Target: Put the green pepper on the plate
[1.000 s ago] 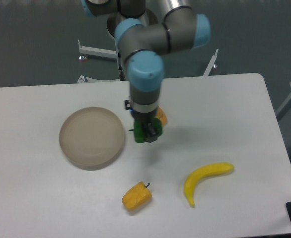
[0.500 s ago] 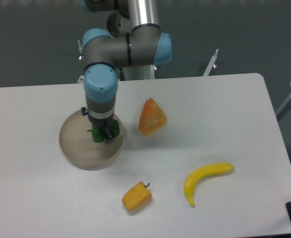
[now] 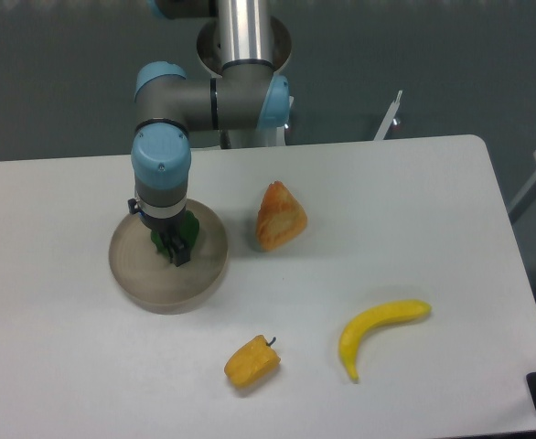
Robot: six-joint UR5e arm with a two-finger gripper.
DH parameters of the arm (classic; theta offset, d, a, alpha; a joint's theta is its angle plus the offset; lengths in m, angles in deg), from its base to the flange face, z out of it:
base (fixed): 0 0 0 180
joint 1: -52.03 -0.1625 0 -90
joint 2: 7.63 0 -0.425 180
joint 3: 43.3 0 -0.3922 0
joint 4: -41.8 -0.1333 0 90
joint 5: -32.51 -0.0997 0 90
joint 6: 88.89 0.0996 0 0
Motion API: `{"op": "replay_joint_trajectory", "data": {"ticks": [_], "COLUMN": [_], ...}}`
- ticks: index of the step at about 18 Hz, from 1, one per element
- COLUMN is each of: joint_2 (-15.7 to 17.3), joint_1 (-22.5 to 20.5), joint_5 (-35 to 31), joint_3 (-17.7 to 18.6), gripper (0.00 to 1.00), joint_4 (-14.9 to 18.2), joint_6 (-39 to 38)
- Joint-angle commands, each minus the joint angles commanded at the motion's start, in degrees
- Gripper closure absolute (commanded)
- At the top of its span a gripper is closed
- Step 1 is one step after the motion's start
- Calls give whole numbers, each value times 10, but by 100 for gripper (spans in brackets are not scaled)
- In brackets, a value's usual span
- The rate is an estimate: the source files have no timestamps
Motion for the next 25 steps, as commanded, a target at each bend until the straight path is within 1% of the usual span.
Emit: {"op": "replay_joint_trajectory", "data": {"ticks": [2, 4, 6, 7, 9, 10, 12, 14, 15, 17, 18, 19, 21, 22, 23, 25], "joint_2": [8, 20, 19, 17, 13, 12, 15, 6, 4, 3, 3, 4, 8, 7, 6, 4], "joint_1": [-39, -65, -101, -110, -139, -149, -183, -207, -213, -228, -235, -243, -259, -260, -261, -259], "joint_5": [-1, -1, -1, -2, -3, -11, -53, -56, -62, -69, -71, -76, -97, -109, -112, -106], "joint_3": [-16, -32, -53, -63, -71, -71, -70, -76, -82, -82, -83, -83, -91, -98, -102, -99], "gripper": [0, 0, 0, 0, 0, 0, 0, 0, 0, 0, 0, 0, 0, 0, 0, 0], "joint_4": [3, 5, 5, 5, 4, 4, 5, 5, 7, 10, 17, 32, 78, 97, 103, 99], "joint_6": [4, 5, 6, 9, 36, 53, 125, 202, 230, 260, 285, 314, 358, 364, 365, 364]}}
